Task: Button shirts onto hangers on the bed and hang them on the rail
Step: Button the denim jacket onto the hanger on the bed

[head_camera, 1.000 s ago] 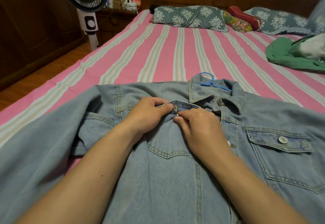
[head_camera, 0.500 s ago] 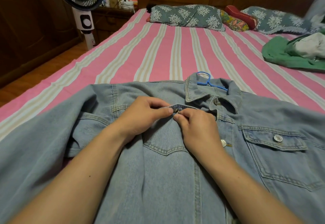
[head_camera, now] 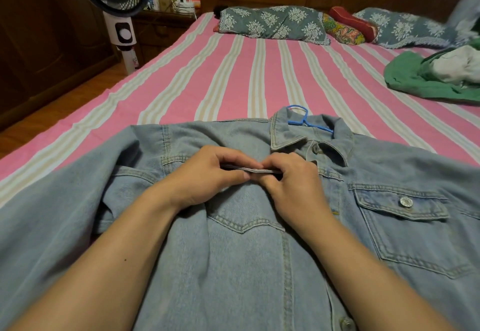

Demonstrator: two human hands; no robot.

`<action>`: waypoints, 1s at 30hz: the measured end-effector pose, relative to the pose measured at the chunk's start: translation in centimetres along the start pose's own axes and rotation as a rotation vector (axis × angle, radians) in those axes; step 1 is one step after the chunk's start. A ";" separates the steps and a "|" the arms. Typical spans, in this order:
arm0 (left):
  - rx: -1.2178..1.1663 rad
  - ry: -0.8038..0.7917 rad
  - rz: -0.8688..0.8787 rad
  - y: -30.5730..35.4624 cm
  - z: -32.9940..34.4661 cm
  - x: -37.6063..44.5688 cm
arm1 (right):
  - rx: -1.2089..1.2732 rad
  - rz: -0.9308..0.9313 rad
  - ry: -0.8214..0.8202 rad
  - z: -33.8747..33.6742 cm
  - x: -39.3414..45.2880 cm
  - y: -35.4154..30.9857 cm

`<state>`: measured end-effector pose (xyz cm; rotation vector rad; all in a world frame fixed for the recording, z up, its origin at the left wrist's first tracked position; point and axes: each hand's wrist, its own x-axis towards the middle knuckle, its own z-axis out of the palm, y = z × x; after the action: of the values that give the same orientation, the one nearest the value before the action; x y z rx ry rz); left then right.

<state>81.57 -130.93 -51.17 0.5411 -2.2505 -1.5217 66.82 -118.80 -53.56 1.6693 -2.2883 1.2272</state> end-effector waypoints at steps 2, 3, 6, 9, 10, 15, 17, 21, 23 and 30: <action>-0.025 0.036 0.004 0.0 0.1 0.0 | -0.026 0.010 0.070 0.1 -0.1 0.0; -0.015 0.065 0.009 0.0 0.2 0.0 | -0.061 0.007 0.091 0.2 -0.1 0.0; 0.100 0.151 0.042 -0.3 0.5 0.3 | -0.128 -0.029 0.125 0.4 -0.2 0.0; 0.273 0.146 0.078 -0.4 0.8 0.4 | -0.082 -0.089 0.101 0.4 -0.1 0.3; 0.310 0.140 0.094 -0.4 0.8 0.4 | -0.056 -0.088 0.091 0.4 -0.1 0.5; 0.413 0.172 0.147 -1.1 0.8 0.5 | 0.109 -0.009 0.002 0.1 0.5 0.8; 0.421 0.176 0.160 -1.3 0.9 0.6 | 0.190 0.025 -0.071 -0.3 0.6 1.0; 0.537 0.160 0.213 -1.4 0.9 0.5 | 0.198 0.040 -0.129 -0.7 0.7 1.0; 0.586 0.191 0.234 -1.2 1.0 0.4 | 0.201 0.049 -0.106 -0.6 0.6 1.0; 0.673 0.339 0.297 -1.4 1.7 0.3 | 0.384 0.146 -0.123 -1.0 0.7 0.4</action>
<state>80.58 -130.18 -53.04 0.5550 -2.3898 -0.4652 65.77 -118.70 -52.78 1.7545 -2.4007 1.7363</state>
